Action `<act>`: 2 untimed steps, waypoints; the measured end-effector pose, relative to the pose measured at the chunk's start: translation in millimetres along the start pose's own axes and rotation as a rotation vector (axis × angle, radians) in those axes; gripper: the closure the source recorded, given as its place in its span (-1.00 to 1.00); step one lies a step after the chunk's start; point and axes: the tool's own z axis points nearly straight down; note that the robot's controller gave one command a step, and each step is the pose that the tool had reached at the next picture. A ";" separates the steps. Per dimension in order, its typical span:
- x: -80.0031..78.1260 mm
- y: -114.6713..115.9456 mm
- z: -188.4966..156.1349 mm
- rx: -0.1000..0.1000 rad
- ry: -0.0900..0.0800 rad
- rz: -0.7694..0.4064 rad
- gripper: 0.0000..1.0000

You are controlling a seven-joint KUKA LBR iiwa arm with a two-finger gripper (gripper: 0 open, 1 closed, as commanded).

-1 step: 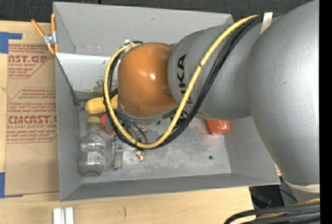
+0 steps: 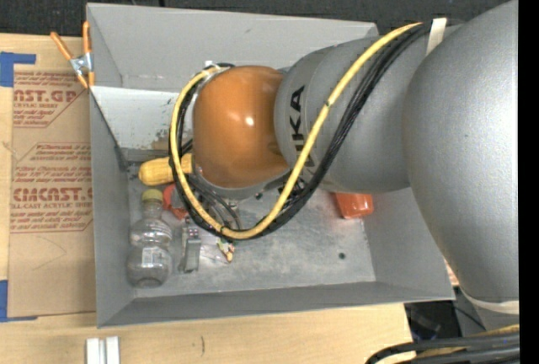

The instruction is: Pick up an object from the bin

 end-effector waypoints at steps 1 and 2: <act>-10.6 -66.3 38.8 0.000 0.004 0.013 -1.00; -24.3 -93.9 43.7 0.004 0.003 -0.072 -1.00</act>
Offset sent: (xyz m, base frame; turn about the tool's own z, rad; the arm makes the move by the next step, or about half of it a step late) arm 0.0273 -0.0866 -0.0400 -0.0843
